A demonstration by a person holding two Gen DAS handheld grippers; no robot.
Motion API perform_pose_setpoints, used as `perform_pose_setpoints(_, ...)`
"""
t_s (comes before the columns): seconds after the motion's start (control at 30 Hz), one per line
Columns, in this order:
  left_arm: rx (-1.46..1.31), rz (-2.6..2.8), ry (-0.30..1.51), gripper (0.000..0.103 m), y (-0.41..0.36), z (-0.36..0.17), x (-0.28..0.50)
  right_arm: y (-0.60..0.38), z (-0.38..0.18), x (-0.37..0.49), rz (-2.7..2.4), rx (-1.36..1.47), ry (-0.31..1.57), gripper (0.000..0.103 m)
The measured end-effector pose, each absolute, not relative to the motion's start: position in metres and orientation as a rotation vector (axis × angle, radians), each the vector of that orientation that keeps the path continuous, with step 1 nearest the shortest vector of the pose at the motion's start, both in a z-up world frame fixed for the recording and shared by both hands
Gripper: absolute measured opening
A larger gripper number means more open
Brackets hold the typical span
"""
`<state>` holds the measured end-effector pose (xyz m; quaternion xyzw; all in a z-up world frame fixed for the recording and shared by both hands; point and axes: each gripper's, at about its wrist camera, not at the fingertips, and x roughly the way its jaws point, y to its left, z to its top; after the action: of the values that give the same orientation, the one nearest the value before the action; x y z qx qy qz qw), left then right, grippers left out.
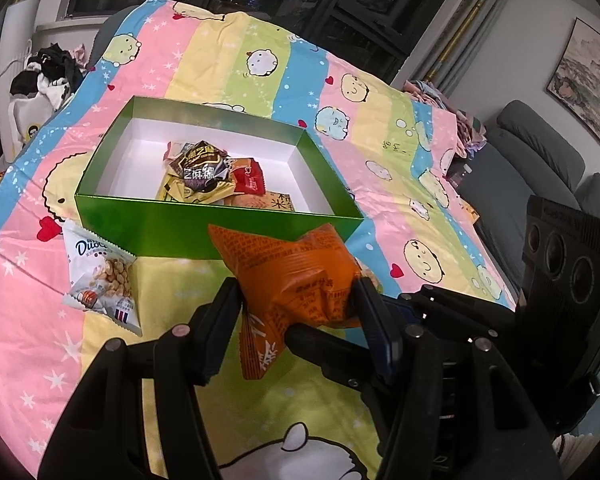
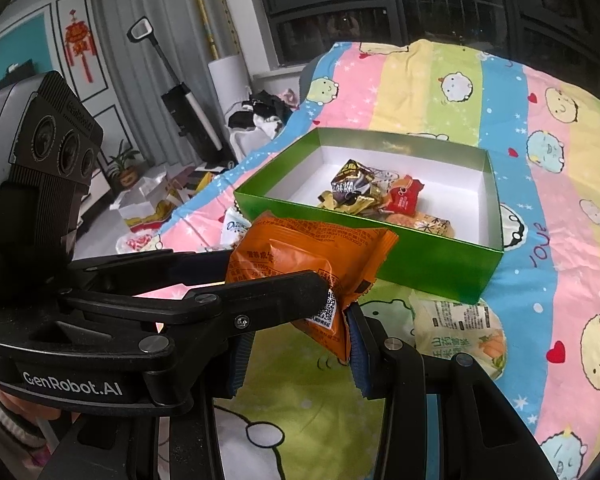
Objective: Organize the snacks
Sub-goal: 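Lift the orange packet and carry it over the green box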
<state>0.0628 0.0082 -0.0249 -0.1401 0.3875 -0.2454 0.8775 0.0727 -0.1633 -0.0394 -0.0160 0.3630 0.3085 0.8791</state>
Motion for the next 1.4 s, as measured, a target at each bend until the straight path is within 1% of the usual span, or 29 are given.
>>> perform_pose_setpoints(0.2, -0.313, -0.498, 0.797, 0.058, 0.018, -0.027, 0.071, -0.153, -0.04, 0.082, 0.655, -0.058, 0.753, 0.044)
perform_pose_setpoints(0.37, -0.327, -0.496, 0.771, 0.059, 0.025, -0.019, 0.089, -0.145, -0.031, 0.096, 0.658, -0.091, 0.723, 0.043)
perform_pose_setpoints(0.73, -0.289, -0.524, 0.74, 0.059, 0.009, -0.005, 0.138, -0.155, -0.02, 0.142, 0.618, -0.061, 0.671, 0.044)
perform_pose_setpoints(1.0, -0.276, -0.547, 0.78, 0.059, -0.012, -0.014, 0.173, -0.172, -0.029, 0.175, 0.579, -0.043, 0.696, 0.044)
perform_pose_setpoints(1.4, -0.259, -0.538, 0.88, 0.059, -0.024, -0.032, 0.21, -0.176, -0.047, 0.21, 0.543, -0.04, 0.799, 0.044)
